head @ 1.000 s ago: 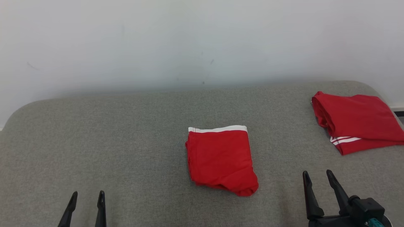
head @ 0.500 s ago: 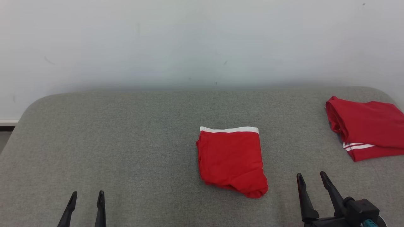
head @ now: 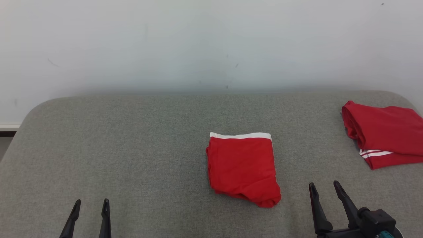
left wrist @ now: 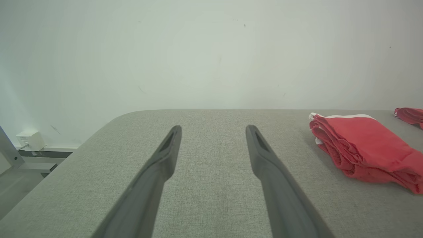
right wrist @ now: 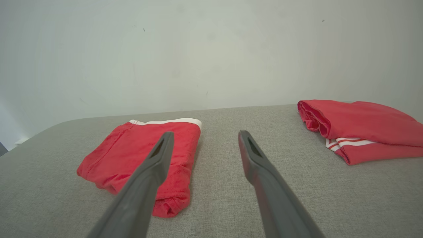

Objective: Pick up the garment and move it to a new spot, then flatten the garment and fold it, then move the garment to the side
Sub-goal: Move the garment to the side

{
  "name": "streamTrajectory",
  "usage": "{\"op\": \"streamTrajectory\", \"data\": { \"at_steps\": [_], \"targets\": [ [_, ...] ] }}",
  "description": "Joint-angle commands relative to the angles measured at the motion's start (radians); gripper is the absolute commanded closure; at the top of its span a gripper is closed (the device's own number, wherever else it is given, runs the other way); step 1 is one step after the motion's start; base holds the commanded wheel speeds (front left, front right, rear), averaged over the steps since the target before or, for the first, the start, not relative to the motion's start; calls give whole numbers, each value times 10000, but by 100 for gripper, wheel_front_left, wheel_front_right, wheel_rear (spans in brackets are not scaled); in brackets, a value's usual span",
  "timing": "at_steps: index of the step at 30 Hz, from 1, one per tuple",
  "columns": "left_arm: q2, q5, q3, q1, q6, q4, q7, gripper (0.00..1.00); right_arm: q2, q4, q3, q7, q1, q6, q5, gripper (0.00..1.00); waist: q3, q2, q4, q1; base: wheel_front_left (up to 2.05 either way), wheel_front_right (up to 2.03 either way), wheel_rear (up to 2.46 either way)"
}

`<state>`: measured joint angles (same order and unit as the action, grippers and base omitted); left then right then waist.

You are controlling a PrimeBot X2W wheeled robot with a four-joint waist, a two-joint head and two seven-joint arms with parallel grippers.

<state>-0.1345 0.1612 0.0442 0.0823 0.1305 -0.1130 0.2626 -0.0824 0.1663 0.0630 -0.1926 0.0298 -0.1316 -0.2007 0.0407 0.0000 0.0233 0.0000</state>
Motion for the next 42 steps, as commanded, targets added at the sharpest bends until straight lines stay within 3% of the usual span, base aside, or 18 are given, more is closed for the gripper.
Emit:
{"op": "streamTrajectory", "data": {
  "at_steps": [1, 14, 23, 33, 42],
  "targets": [
    [-54, 36, -25, 36, -28, 54, 28, 0, -26, 4, -7, 15, 101, 24, -64, 0, -9, 0, -5, 0, 0, 0, 0],
    [-32, 91, -91, 102, -19, 110, 28, 0, -5, 195, -7, -58, 104, 24, -118, 0, -18, 0, 68, 0, 0, 0, 0],
    [53, 150, -307, -200, -13, -71, 28, 0, -391, 924, 320, 360, -1091, 24, -226, 0, -192, 0, 548, 0, 0, 0, 0],
    [112, 266, -733, -659, -9, -247, 28, 0, -787, 3466, 701, 1468, -3627, 24, -272, 0, -768, 0, 1473, 0, 0, 0, 0],
    [202, 362, -959, -1113, -8, -310, 28, 0, -840, 6021, 650, 1405, -5033, 24, -375, 0, -1332, 0, 1906, 0, 0, 0, 0]
  ]
}}
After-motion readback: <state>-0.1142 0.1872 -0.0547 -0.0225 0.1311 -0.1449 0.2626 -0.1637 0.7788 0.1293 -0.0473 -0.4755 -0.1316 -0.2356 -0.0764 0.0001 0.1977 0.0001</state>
